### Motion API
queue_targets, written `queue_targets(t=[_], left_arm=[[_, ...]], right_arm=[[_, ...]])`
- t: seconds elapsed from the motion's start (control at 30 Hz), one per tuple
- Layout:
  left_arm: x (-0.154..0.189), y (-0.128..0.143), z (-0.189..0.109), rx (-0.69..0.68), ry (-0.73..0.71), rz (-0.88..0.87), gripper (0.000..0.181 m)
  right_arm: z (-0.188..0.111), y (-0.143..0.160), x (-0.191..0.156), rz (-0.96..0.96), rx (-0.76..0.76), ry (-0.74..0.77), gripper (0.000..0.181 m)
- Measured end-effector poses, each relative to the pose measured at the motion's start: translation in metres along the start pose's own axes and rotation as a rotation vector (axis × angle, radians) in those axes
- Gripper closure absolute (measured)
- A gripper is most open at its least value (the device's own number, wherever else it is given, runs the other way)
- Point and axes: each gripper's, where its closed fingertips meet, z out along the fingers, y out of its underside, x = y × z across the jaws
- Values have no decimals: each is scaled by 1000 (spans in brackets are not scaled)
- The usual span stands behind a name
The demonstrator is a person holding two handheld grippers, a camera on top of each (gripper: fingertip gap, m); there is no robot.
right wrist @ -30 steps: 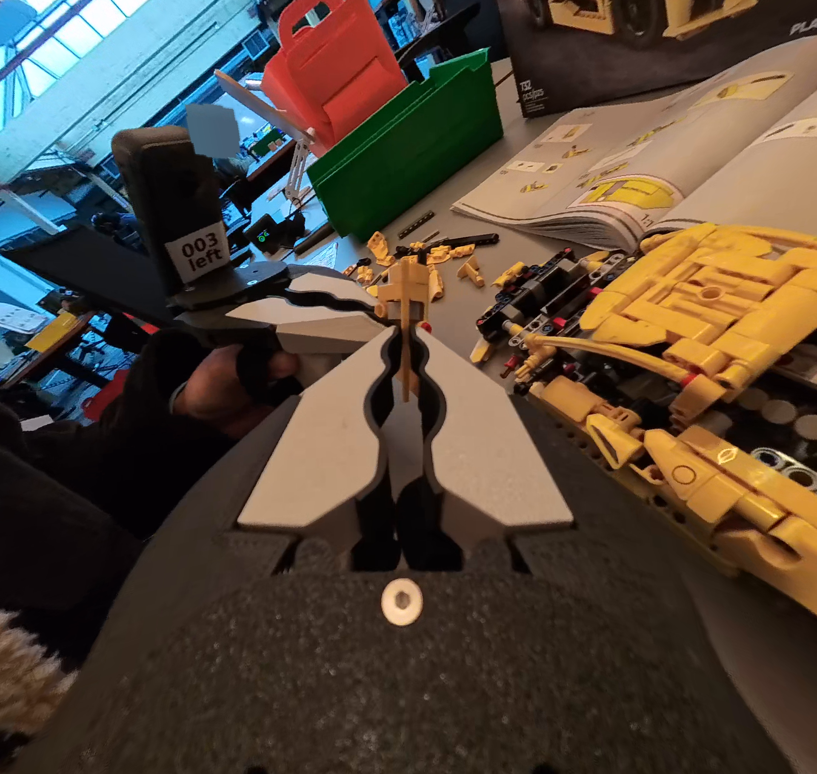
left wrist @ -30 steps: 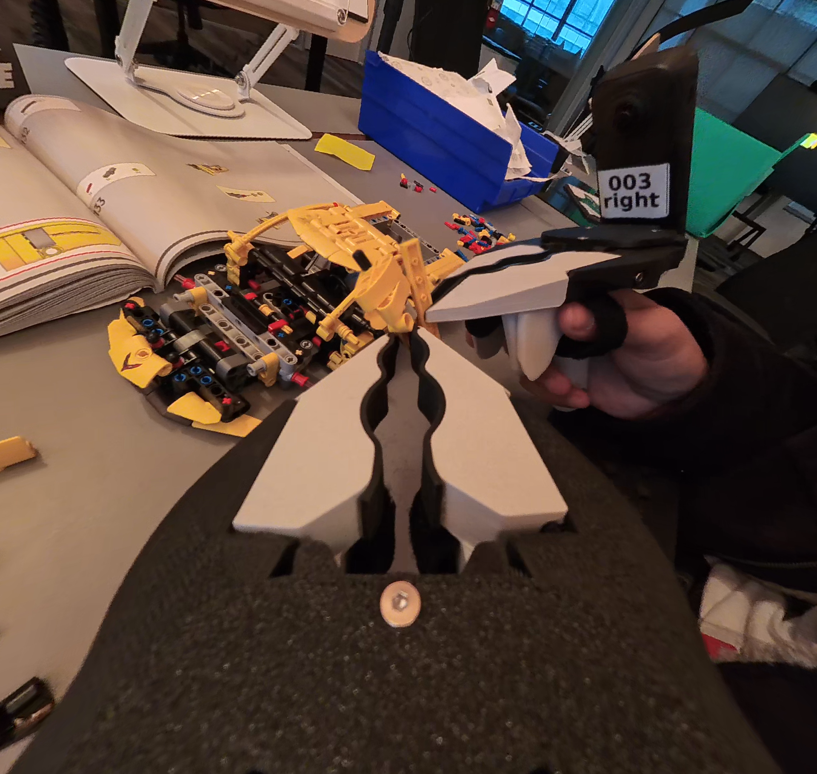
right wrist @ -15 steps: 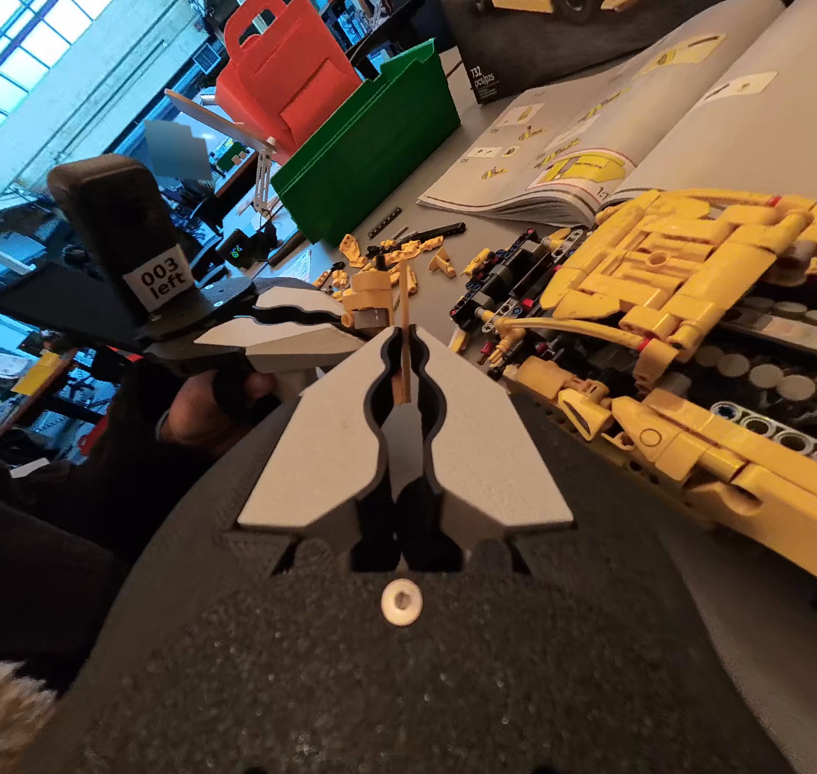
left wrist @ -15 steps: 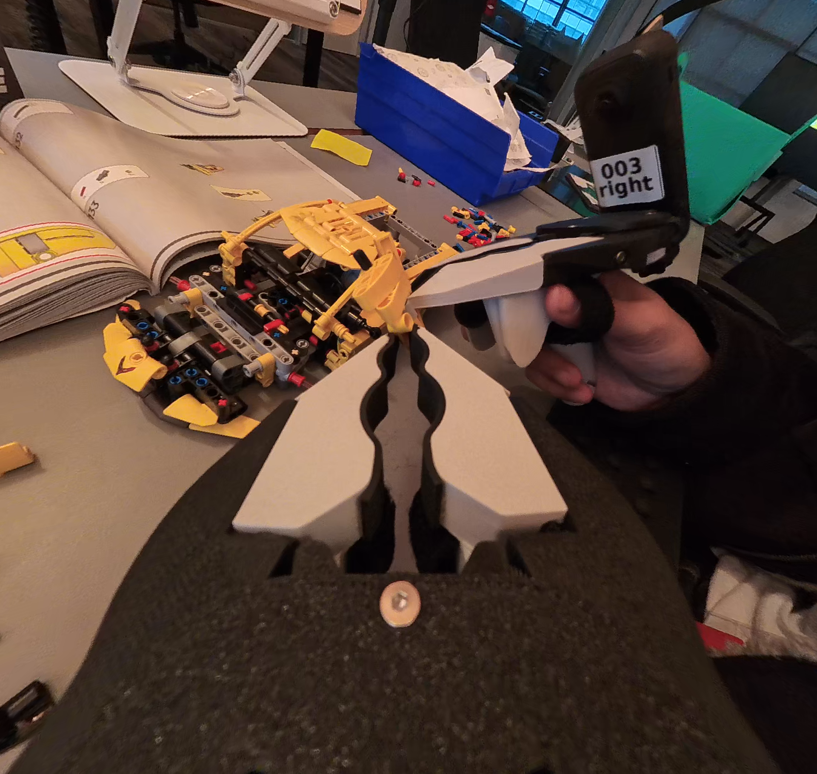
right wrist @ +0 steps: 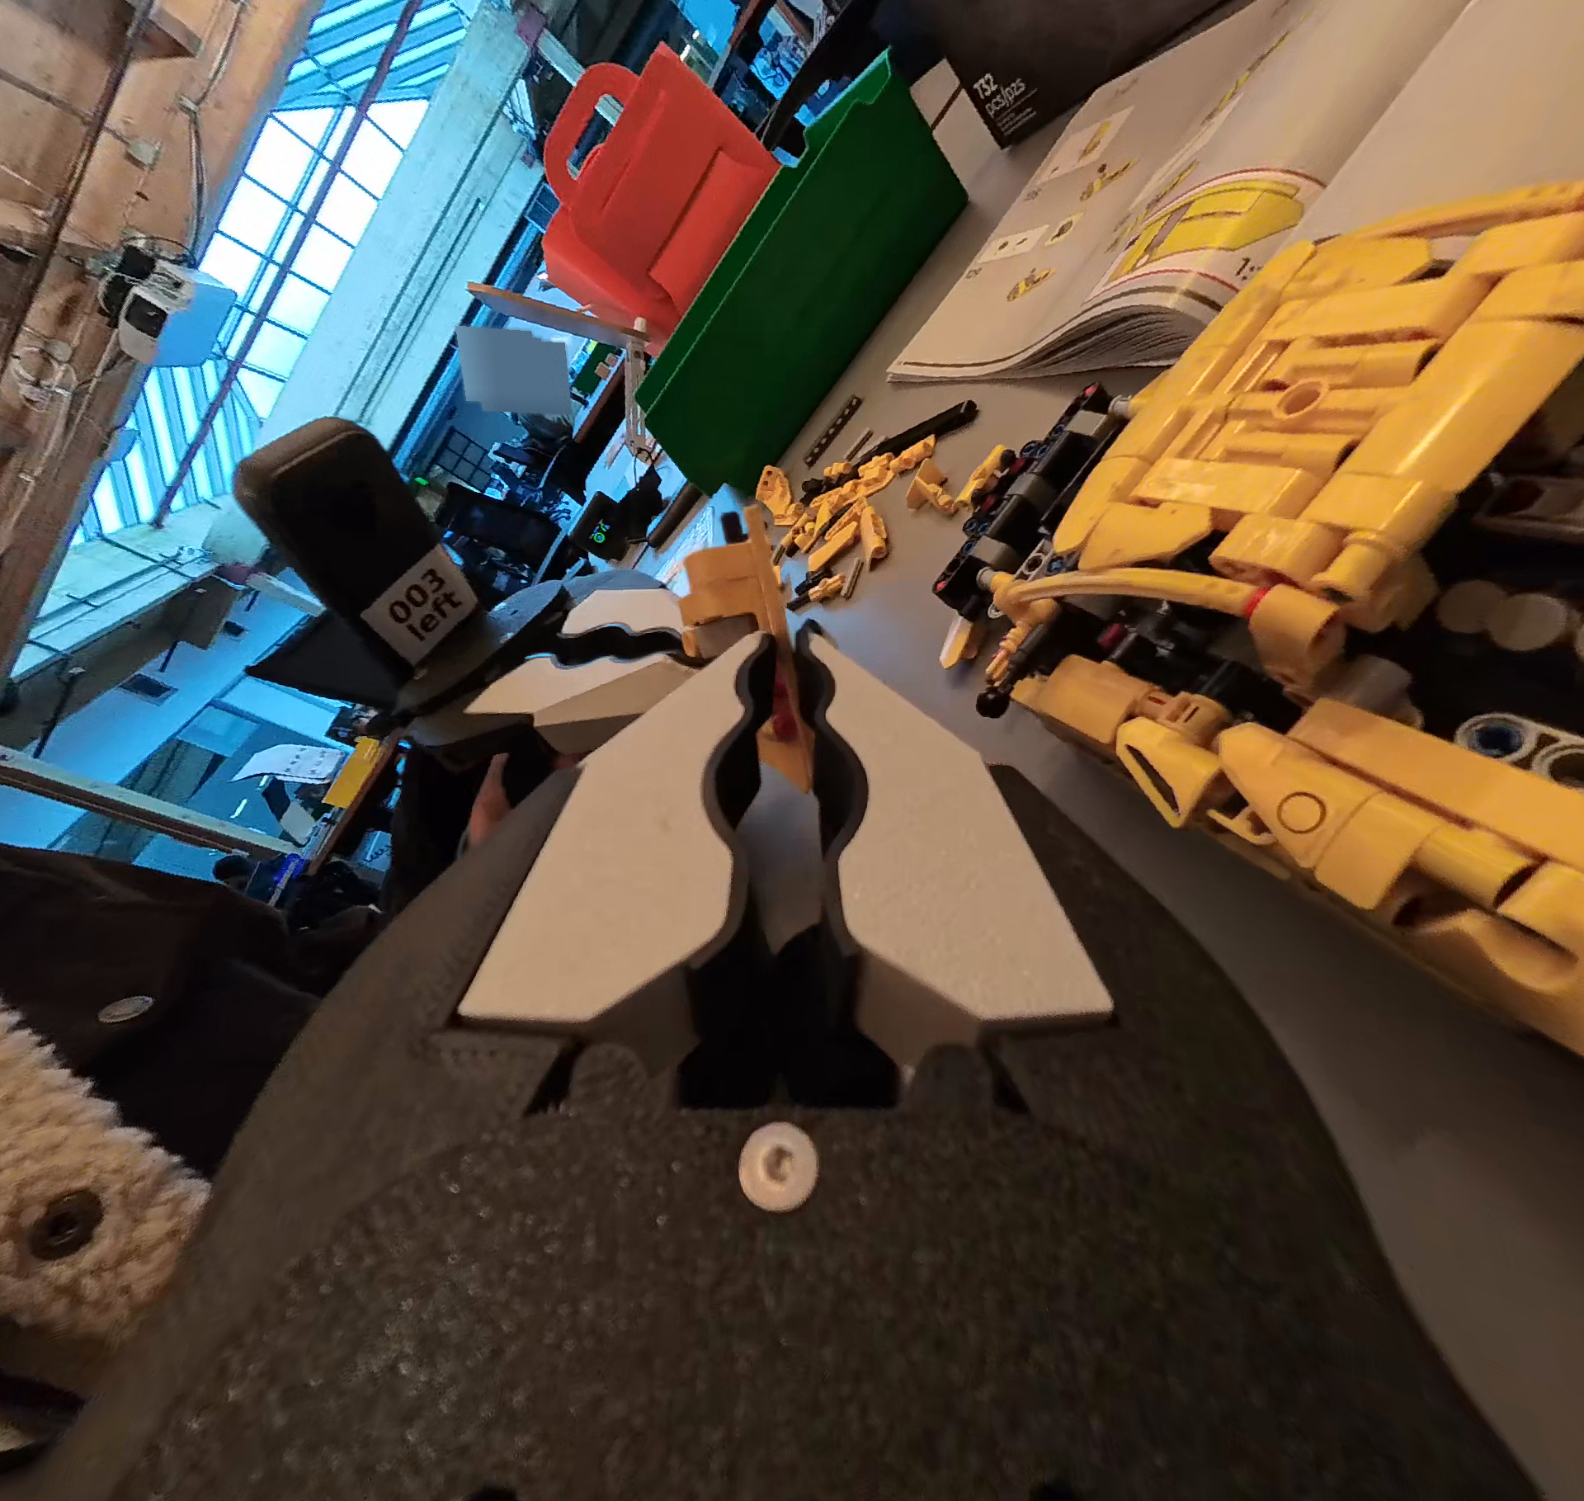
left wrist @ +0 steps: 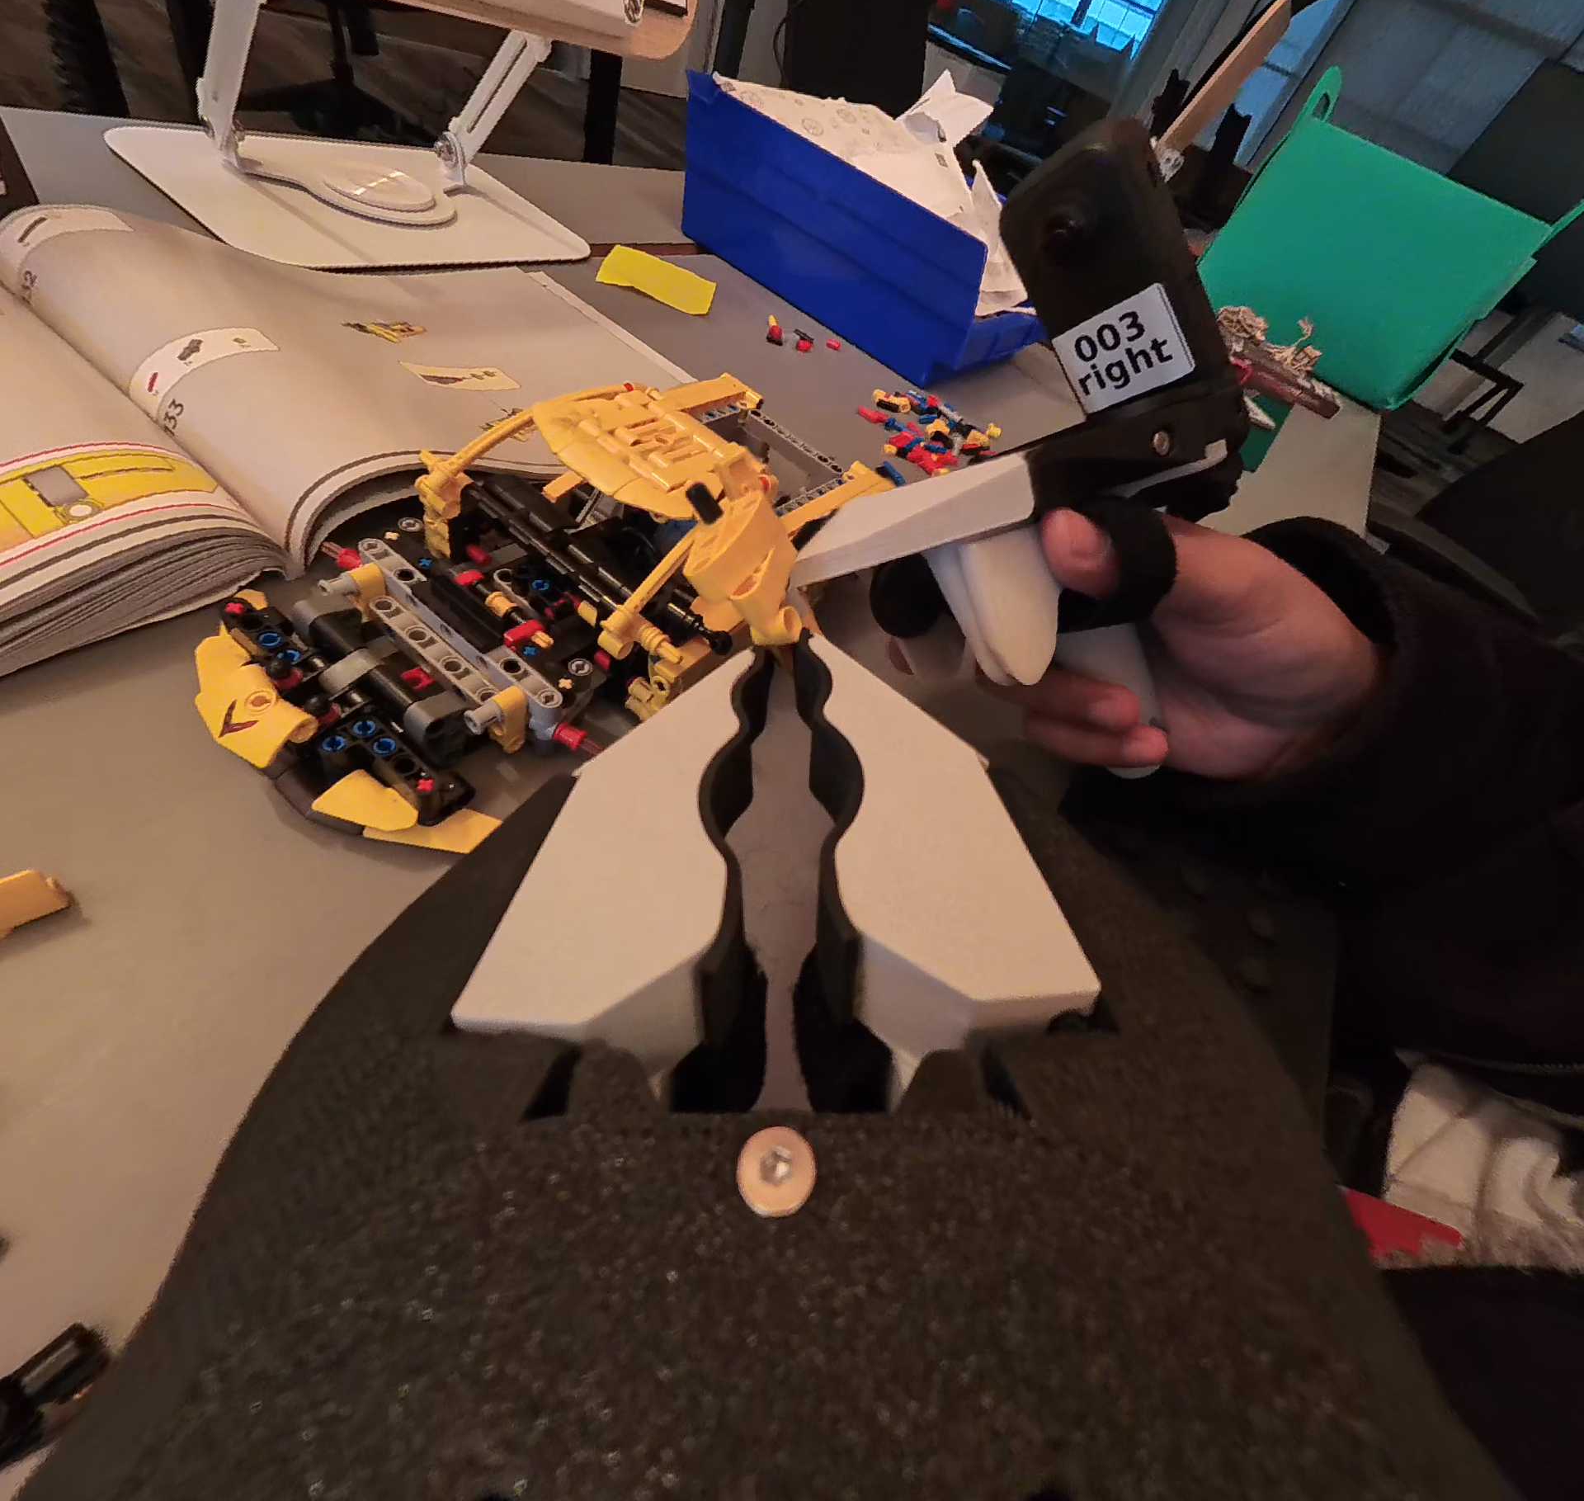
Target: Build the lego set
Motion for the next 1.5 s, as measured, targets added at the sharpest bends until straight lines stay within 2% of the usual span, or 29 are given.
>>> queue_targets(t=[0.27, 0.7, 0.87, 1.1, 1.3, 1.4, 1.43, 1.5], left_arm=[[-2, 4, 4, -39, -131, 146, 176], [-1, -2, 2, 6, -123, 115, 178], [-1, -2, 2, -1, -148, 151, 178], [-4, 0, 5, -62, -301, 386, 178], [-5, -3, 7, -40, -327, 318, 178], [-5, -4, 9, -34, -331, 295, 178], [-6, -4, 9, -31, -334, 286, 178], [-11, -4, 7, -31, -346, 257, 178]], right_arm=[[0, 1, 4, -134, -12, 126, 177], [-5, -4, -8, 115, 17, -119, 171], [-5, 0, -2, 23, -9, -32, 177], [-5, 1, 4, 31, -15, 57, 177], [-5, -4, 3, -34, 38, 129, 177], [-7, -5, 4, 15, 52, 77, 176], [-8, -6, 2, 48, 56, 35, 174], [-7, -4, -16, 98, 38, -115, 181]])
